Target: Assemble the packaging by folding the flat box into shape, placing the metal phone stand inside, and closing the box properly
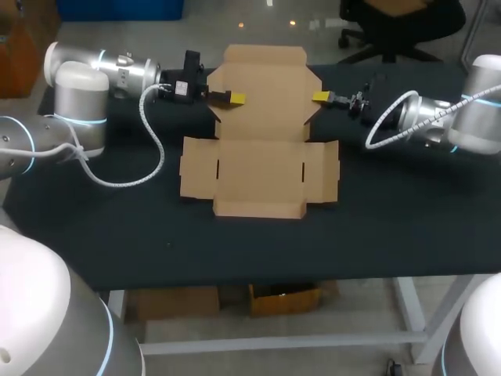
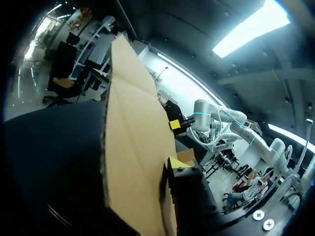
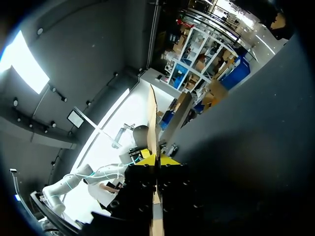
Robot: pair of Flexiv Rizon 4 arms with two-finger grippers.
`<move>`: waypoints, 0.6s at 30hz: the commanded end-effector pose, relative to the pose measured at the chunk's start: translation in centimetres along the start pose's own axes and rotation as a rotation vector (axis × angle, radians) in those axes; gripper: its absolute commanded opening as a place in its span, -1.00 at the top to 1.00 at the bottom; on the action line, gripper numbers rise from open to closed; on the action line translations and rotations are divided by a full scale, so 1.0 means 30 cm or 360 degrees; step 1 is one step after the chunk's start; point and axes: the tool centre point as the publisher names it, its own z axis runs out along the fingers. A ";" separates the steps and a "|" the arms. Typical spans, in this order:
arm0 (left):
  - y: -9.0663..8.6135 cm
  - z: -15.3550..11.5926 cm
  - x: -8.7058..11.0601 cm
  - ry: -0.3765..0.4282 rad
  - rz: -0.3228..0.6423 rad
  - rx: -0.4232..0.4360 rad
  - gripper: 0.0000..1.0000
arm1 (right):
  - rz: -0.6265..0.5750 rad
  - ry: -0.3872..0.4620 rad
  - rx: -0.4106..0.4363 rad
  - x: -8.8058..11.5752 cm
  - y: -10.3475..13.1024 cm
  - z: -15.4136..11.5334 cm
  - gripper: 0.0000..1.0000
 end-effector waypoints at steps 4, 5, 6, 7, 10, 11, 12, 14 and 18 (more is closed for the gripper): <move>-0.005 0.003 -0.017 0.0021 0.0001 -0.0005 0.98 | -0.0001 0.0021 0.0000 -0.007 0.001 0.004 1.00; -0.005 0.004 -0.017 0.0020 0.0001 -0.0005 1.00 | -0.0001 0.0021 0.0001 -0.007 0.001 0.004 1.00; -0.005 0.004 -0.017 0.0020 0.0001 -0.0004 1.00 | -0.0001 0.0022 0.0002 -0.007 0.002 0.005 1.00; -0.005 0.004 -0.018 0.0020 0.0001 -0.0004 1.00 | -0.0002 0.0023 0.0004 -0.006 0.002 0.005 1.00; -0.005 0.003 -0.020 0.0018 0.0001 -0.0002 1.00 | 0.0001 0.0026 0.0003 -0.006 0.001 0.006 1.00; -0.004 0.003 -0.021 0.0018 0.0001 -0.0002 1.00 | 0.0003 0.0028 0.0002 -0.006 0.002 0.006 1.00; -0.004 0.003 -0.022 0.0017 0.0001 -0.0001 1.00 | 0.0004 0.0029 0.0001 -0.006 0.002 0.005 1.00; -0.004 0.000 -0.025 0.0014 -0.0002 0.0001 1.00 | 0.0006 0.0029 0.0000 -0.005 0.004 0.001 0.04; -0.011 -0.015 -0.033 -0.0011 -0.0003 0.0006 1.00 | -0.0002 -0.0007 -0.0016 0.006 0.007 -0.026 -1.00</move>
